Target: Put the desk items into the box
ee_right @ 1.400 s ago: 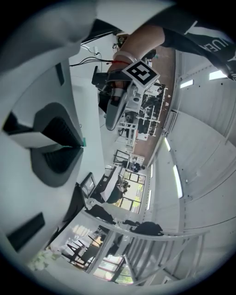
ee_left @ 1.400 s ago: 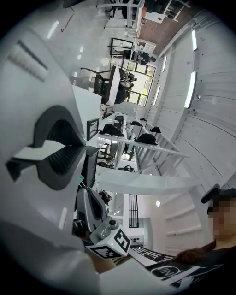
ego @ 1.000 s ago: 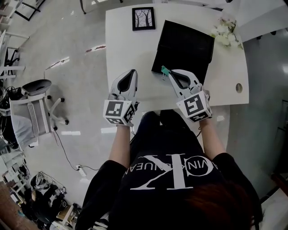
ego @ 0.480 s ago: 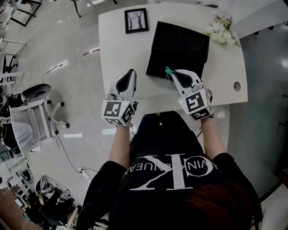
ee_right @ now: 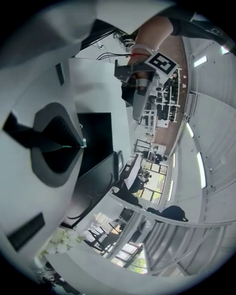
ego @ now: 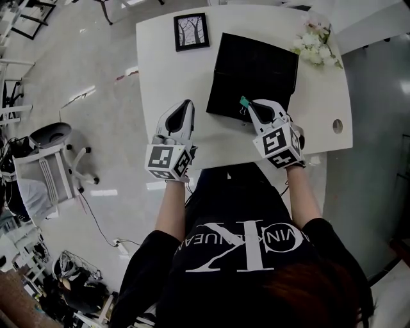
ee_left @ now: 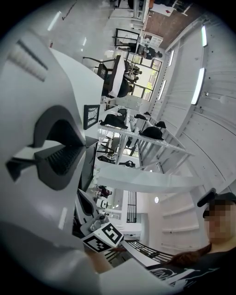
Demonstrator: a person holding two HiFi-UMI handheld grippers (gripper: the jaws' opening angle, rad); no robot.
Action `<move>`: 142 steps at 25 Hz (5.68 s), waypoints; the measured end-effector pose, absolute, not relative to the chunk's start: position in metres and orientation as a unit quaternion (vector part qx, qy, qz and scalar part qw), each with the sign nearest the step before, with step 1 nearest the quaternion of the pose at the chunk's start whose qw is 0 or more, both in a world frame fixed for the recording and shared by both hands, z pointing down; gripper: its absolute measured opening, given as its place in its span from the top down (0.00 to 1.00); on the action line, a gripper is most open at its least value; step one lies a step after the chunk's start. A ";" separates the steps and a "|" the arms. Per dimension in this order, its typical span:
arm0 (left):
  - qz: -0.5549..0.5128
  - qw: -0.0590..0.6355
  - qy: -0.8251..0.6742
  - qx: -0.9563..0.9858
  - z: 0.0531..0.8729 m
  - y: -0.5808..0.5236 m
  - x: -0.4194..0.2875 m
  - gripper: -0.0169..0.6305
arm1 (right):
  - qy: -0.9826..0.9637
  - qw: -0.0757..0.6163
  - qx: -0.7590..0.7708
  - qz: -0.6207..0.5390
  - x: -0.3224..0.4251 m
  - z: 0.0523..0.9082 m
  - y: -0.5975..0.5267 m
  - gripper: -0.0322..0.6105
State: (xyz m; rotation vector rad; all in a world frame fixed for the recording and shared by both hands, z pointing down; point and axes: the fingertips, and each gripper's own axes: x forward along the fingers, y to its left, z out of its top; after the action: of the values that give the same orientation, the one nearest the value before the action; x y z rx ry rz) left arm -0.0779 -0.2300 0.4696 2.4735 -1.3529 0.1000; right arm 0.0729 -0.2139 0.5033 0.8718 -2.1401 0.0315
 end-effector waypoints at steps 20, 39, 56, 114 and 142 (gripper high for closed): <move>0.042 0.176 -0.485 0.855 0.484 -0.236 -0.086 0.96 | -0.811 0.495 0.312 -0.022 0.078 0.536 -0.229 0.92; 0.040 0.179 -0.489 0.853 0.481 -0.225 -0.093 0.96 | -0.817 0.482 0.317 0.020 0.076 0.537 -0.226 0.92; 0.033 0.175 -0.491 0.853 0.475 -0.210 -0.096 0.96 | -0.838 0.430 0.330 0.068 0.074 0.523 -0.213 0.92; -0.003 0.083 -0.473 0.877 0.390 -0.227 -0.076 0.96 | -0.842 0.190 0.501 0.060 0.141 0.406 -0.217 0.93; -0.013 0.015 -0.476 0.879 0.352 -0.238 -0.064 0.96 | -0.841 0.141 0.522 0.017 0.158 0.367 -0.223 0.93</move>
State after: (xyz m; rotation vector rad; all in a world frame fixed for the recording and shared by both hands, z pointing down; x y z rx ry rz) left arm -0.0637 -0.2377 0.3516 2.7357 -1.4828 -0.0399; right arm 0.1580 -0.2226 0.3666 1.5080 -2.4283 0.0505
